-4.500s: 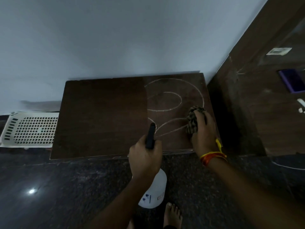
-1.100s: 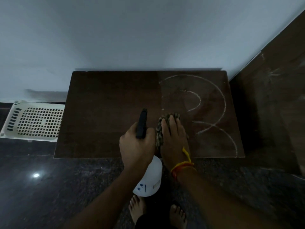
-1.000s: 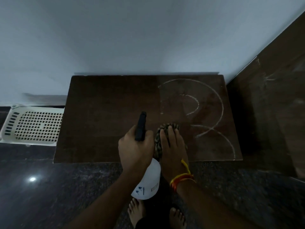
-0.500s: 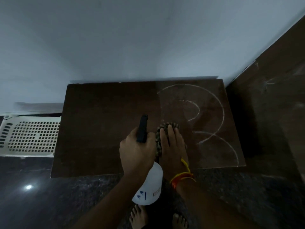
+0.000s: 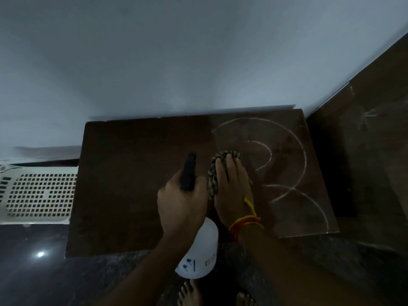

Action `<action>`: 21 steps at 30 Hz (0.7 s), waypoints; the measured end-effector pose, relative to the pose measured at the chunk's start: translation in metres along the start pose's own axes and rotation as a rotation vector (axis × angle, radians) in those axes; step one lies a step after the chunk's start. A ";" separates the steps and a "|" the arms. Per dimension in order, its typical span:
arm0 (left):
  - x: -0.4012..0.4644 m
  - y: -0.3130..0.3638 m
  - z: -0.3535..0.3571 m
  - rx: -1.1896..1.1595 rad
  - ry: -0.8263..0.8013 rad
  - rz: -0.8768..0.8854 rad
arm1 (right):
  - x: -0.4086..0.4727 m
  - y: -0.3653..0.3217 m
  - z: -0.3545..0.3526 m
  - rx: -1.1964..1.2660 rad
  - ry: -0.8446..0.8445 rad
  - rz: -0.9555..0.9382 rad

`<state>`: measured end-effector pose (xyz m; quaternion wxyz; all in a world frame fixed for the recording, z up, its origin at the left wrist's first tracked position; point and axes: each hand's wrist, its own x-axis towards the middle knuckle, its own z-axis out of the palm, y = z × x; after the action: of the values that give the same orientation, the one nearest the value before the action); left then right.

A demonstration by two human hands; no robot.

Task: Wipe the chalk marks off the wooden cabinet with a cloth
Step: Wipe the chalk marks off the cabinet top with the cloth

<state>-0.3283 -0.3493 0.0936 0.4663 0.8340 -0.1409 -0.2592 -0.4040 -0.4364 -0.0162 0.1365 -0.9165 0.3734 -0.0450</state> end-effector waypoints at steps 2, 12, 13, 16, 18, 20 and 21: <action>0.007 0.004 0.000 -0.003 -0.005 -0.002 | 0.000 0.000 0.001 0.001 -0.012 -0.002; 0.040 0.013 0.002 0.001 -0.023 0.006 | 0.074 0.000 -0.003 0.007 0.015 0.007; 0.044 0.014 0.002 -0.001 -0.018 0.005 | 0.071 0.000 -0.003 0.006 0.014 0.001; 0.054 0.019 0.000 -0.012 -0.011 -0.005 | 0.056 -0.001 -0.002 -0.008 0.013 -0.010; 0.061 0.025 -0.003 -0.026 0.000 -0.015 | 0.054 -0.001 -0.001 -0.015 0.016 -0.009; 0.067 0.029 -0.005 -0.032 0.012 -0.014 | 0.064 -0.001 -0.001 -0.008 0.018 -0.019; 0.069 0.030 -0.007 -0.029 0.019 -0.005 | 0.074 -0.001 -0.002 -0.002 0.011 -0.022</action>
<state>-0.2674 -0.3934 0.1014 0.4790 0.8299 -0.1304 -0.2546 -0.3507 -0.4878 -0.0160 0.1331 -0.9204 0.3641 -0.0514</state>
